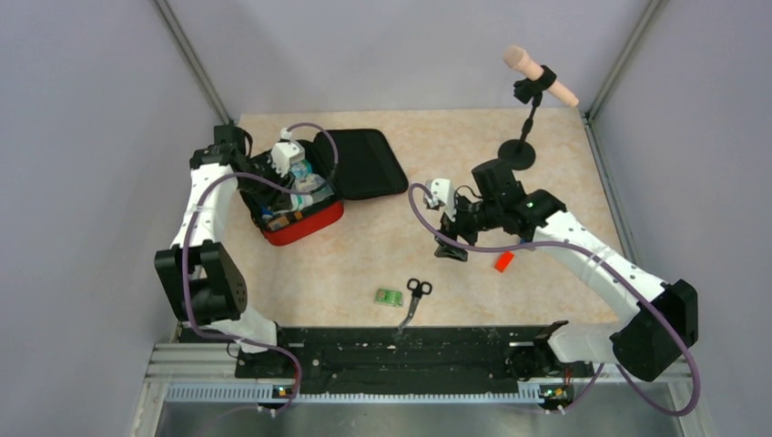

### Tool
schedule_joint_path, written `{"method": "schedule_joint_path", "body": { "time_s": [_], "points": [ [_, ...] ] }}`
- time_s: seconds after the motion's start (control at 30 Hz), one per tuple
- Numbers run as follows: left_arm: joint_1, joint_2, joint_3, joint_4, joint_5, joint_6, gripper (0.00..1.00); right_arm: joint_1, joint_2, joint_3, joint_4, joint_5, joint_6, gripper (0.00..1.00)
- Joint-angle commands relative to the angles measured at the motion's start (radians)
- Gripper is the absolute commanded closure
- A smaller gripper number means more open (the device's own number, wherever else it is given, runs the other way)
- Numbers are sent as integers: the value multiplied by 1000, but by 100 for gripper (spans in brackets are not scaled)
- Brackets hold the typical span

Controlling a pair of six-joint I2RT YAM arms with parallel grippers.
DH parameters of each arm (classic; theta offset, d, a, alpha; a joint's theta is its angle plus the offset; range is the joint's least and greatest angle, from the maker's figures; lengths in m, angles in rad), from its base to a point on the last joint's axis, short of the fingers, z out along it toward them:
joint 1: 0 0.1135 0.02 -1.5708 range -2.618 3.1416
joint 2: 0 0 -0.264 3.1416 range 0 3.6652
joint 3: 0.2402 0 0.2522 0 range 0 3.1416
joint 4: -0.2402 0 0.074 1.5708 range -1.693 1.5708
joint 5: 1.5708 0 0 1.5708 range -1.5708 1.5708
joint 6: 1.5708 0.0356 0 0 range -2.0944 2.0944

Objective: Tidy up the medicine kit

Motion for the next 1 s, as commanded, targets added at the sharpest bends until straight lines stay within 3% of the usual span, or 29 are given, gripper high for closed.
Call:
{"method": "schedule_joint_path", "body": {
  "time_s": [0.0,0.23,0.4,0.6,0.97],
  "points": [
    [18,61,79,-26,29,48,80,-9,7,-6,23,-23,6,20],
    [18,38,193,-121,182,-72,81,-13,9,-26,32,-20,4,20],
    [11,-58,132,-131,385,-139,80,-16,11,-15,64,-37,7,20],
    [-4,-78,35,-129,552,-396,82,-13,84,93,141,-43,35,19],
    [-7,-154,-146,43,653,-834,83,232,299,307,199,173,-54,19]
  ]
}}
